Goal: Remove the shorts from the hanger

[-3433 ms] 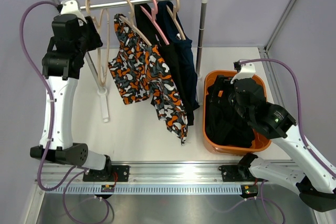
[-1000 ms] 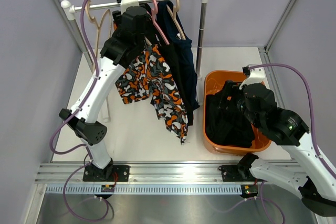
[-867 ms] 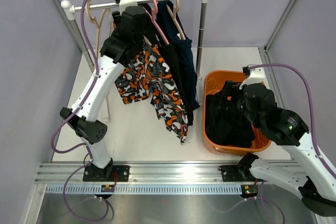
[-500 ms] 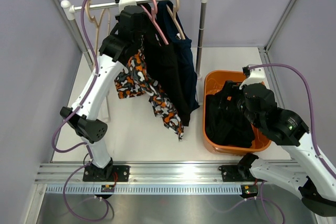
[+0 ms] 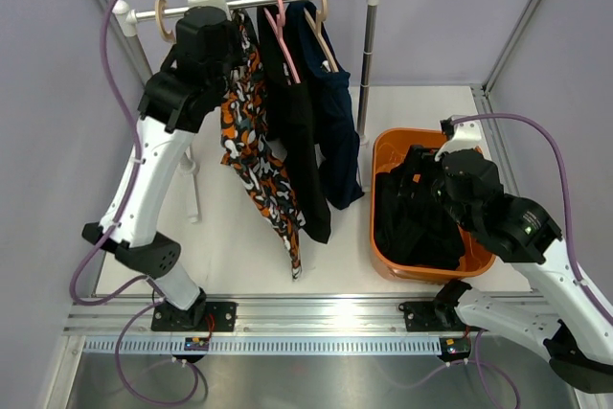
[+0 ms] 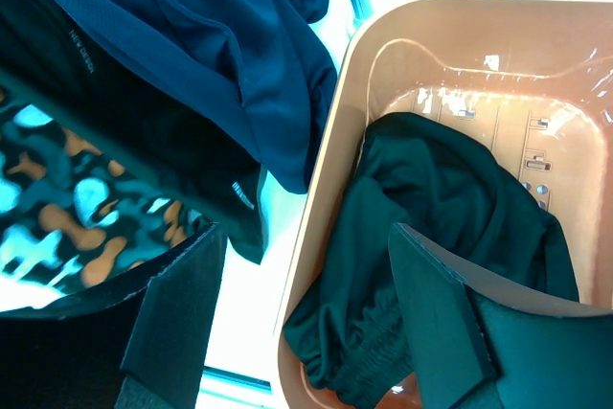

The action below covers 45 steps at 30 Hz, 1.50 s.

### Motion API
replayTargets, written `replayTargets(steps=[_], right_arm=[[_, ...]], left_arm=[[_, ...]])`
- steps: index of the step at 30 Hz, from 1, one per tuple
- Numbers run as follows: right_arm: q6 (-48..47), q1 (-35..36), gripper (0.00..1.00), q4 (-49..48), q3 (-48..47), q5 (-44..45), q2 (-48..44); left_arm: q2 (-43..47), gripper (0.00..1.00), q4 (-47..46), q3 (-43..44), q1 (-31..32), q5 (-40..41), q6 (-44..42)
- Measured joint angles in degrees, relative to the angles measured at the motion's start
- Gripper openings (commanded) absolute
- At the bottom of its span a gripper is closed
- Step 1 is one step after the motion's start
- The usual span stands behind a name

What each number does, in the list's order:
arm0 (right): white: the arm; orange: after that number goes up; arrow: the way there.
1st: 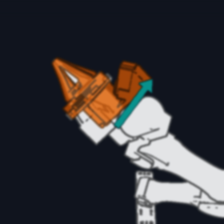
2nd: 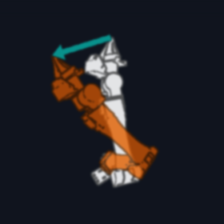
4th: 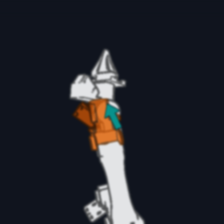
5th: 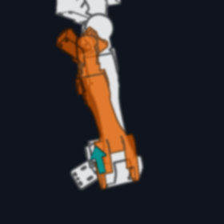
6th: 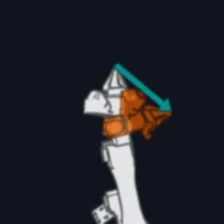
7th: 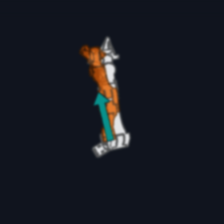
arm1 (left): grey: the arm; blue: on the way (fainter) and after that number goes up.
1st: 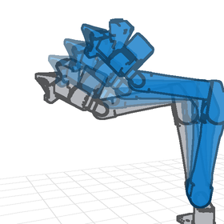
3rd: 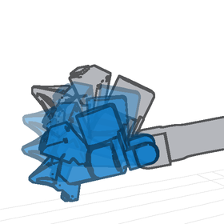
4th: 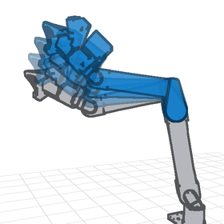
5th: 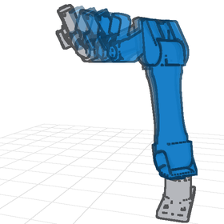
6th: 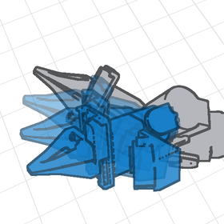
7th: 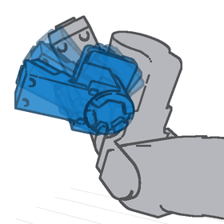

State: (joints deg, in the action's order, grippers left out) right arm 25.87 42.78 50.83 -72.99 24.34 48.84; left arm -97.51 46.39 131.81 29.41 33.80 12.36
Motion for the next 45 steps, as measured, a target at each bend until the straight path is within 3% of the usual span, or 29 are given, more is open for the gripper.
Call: replayTargets(steps=[6,11,19,26,32,45], right_arm=[[-0.4,0.0,0.72,-0.2,-1.6,-1.6,1.5],[-0.6,1.1,0.71,-0.7,-3.4,-4.3,3.7],[0.1,19.1,0.71,-0.2,-9.8,-0.1,10.7],[1.5,26.2,0.74,-0.6,-15.2,3.7,18.5],[2.0,26.6,0.74,-1.7,-17.1,4.0,24.6],[0.9,27.8,0.76,-4.8,-34.4,3.5,42.7]], left_arm=[[13.7,0.0,1.4,-14.3,1.6,-1.2,0.1],[24.9,0.0,2.2,-28.5,6.5,-1.3,0.3],[38.7,0.0,5.6,-45.1,12.9,-4.7,3.8],[45.9,0.0,8.3,-51.5,16.5,-7.5,6.9],[48.7,0.0,9.4,-52.2,16.8,-9.9,7.7],[50.4,0.0,9.7,-54.1,17.0,-14.3,7.6]])
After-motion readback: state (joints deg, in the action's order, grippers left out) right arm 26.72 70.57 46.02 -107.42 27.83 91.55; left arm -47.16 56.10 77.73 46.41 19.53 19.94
